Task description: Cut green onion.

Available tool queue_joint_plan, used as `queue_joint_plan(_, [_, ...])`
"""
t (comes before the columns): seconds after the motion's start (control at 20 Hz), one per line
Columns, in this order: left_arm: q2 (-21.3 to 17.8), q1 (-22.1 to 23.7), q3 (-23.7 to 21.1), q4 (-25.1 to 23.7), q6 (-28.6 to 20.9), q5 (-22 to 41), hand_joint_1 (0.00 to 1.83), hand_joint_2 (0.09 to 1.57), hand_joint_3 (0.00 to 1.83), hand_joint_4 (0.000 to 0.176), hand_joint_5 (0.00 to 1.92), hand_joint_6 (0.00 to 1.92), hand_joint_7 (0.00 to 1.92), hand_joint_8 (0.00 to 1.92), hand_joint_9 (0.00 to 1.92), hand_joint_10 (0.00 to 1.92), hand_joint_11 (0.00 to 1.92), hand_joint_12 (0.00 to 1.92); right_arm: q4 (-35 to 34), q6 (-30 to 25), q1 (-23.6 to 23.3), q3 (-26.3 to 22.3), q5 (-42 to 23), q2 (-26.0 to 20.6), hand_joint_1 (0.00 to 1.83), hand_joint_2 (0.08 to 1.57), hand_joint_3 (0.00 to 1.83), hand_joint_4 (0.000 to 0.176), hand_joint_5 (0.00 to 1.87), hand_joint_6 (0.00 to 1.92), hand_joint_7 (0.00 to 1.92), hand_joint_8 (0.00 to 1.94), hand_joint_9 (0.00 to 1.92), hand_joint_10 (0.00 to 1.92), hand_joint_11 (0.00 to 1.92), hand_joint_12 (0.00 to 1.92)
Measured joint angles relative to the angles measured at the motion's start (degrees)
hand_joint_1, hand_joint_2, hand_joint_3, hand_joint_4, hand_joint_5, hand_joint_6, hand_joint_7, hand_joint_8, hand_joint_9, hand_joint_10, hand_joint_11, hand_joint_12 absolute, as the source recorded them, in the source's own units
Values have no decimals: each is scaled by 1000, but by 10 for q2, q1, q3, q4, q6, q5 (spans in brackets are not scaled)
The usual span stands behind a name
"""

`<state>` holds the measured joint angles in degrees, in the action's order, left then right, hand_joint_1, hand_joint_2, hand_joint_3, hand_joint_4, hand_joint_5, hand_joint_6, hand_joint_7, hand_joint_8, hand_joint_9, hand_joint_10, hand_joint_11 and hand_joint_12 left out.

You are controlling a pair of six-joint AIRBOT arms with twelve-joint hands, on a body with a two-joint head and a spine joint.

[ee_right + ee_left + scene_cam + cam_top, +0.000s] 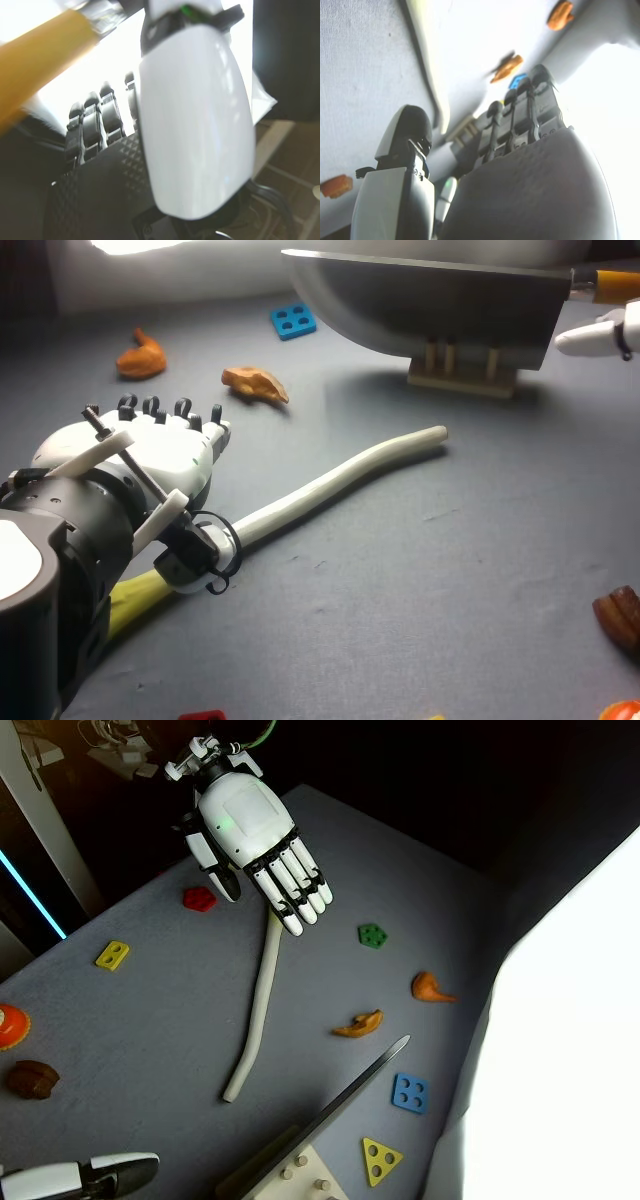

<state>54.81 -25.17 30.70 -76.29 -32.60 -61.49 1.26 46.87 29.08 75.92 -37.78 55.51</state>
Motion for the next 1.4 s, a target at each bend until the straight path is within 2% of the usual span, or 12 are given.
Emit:
queue_joint_plan(0.4, [0,-2,0,-12,0,1,627,1323,0,41,53,8,25,3,32,3,0,229,25,16,-24,-146,26,-102,203,993,55,32,0,0,27,10,0,0,0,0])
queue_joint_plan(0.5, [0,-2,1,-13,0,1,501,1297,0,27,125,15,113,12,92,16,0,321,27,29,-16,-174,34,-123,3,1143,21,0,466,180,540,118,419,193,0,1015])
queue_joint_plan(0.55, [0,-2,2,-13,0,3,433,1303,0,11,198,25,228,22,188,36,0,527,28,29,-16,-179,38,-128,6,1159,5,0,515,671,697,397,488,743,0,1387])
queue_joint_plan(0.65, [0,-3,3,-13,0,0,413,1305,0,7,222,20,262,14,217,32,0,612,26,30,-13,-181,39,-133,0,1166,1,0,412,1069,602,784,420,1087,0,1525])
queue_joint_plan(0.75, [0,-3,3,-10,0,0,413,1305,0,6,223,19,264,14,218,31,0,614,25,30,-13,-181,42,-133,0,1166,0,0,399,1101,573,856,410,1114,0,1525])
queue_joint_plan(0.8, [0,-3,-5,-10,0,-6,513,1263,0,0,601,585,641,683,558,832,294,1284,29,30,-14,-181,57,-133,19,1177,3,0,747,1307,878,1291,722,1634,474,1842])
queue_joint_plan(0.85, [0,-4,-8,-10,0,-8,513,1263,0,0,601,585,641,683,558,832,294,1284,30,30,-16,-181,64,-133,19,1177,3,0,747,1307,878,1291,722,1634,474,1842])
queue_joint_plan(0.9, [1,-3,-11,-9,0,-9,556,1240,0,0,693,1081,704,1298,592,1491,325,1794,30,31,-18,-181,71,-133,74,1169,0,0,935,1526,1061,1596,940,1864,746,1905])
queue_joint_plan(0.95, [5,-3,-14,-8,-3,-12,521,1246,0,0,689,1397,748,1591,631,1787,446,1896,31,32,-20,-181,81,-133,99,1156,0,0,1010,1703,1137,1799,1076,1910,955,1918])
queue_joint_plan(1.1, [7,-1,-21,10,-9,-12,452,1260,3,0,818,1858,899,1897,810,1920,658,1921,29,33,-24,-178,101,-133,64,1172,1,0,1173,1918,1261,1940,1275,1921,1281,1921])
queue_joint_plan(1.2, [7,7,-21,9,-9,-15,402,1278,8,0,935,1918,1011,1920,920,1921,740,1921,29,33,-24,-177,102,-133,45,1189,3,154,1278,1921,1341,1941,1353,1921,1396,1921])
queue_joint_plan(1.4, [7,15,-16,13,-9,-16,426,1276,2,0,982,1921,1060,1921,991,1921,844,1921,29,32,-24,-177,101,-132,33,1216,12,176,1254,1921,1336,1941,1355,1921,1376,1921])
